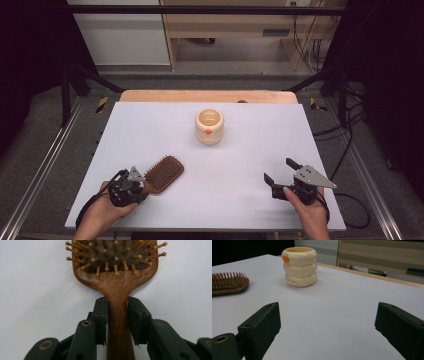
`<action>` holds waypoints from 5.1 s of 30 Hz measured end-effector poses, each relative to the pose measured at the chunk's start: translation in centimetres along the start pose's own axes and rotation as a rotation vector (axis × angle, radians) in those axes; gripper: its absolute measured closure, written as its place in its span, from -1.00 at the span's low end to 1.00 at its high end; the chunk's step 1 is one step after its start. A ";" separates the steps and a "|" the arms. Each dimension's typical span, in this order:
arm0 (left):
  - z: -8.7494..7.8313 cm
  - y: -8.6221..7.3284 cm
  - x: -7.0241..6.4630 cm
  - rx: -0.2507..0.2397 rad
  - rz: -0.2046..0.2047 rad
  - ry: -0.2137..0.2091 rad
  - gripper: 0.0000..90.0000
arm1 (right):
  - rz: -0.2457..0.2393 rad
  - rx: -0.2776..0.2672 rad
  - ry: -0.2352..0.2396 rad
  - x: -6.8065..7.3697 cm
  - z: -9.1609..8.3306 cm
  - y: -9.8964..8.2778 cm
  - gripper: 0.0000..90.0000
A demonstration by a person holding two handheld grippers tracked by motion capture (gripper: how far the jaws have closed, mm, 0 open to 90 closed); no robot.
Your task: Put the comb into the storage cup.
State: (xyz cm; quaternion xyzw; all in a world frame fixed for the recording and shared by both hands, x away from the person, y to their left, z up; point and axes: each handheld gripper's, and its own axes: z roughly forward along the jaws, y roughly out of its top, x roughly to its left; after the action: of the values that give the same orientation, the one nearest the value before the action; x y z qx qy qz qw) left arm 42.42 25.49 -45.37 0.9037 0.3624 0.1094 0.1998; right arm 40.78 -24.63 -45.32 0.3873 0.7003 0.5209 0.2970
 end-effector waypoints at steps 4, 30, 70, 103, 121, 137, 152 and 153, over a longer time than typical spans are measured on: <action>0.0 0.1 -0.2 0.003 0.012 0.010 0.59 | 0.002 -0.001 0.002 0.0 0.0 0.0 -0.85; -0.3 -0.7 -0.1 -0.075 0.006 0.053 0.60 | -0.001 -0.004 0.006 0.0 0.0 0.1 -0.85; -2.5 2.1 0.1 -0.516 0.021 0.043 0.61 | 0.004 0.006 0.062 2.0 0.9 0.7 -0.86; 1.0 8.2 -4.1 -0.660 0.140 -0.011 0.61 | 0.185 -0.049 0.177 6.0 4.5 4.8 -0.82; 0.4 7.4 -3.6 -0.707 0.117 0.006 0.61 | 0.212 -0.067 0.243 8.3 7.0 7.9 -0.84; 0.2 7.3 -4.0 -0.749 0.132 0.005 0.61 | 0.207 -0.074 0.280 9.8 7.9 9.6 -0.84; -0.3 7.5 -5.0 -0.769 0.164 0.005 0.61 | 0.248 -0.064 0.329 11.3 9.8 10.7 -0.83; -0.2 7.5 -5.1 -0.768 0.166 0.004 0.60 | 0.256 -0.070 0.328 11.2 9.8 10.8 -0.82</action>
State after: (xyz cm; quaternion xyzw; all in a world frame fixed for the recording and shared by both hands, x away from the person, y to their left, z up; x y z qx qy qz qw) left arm 43.28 17.09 -42.15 0.7892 0.2210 0.2548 0.5132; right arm 45.46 -8.47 -37.90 0.3726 0.6659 0.6344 0.1240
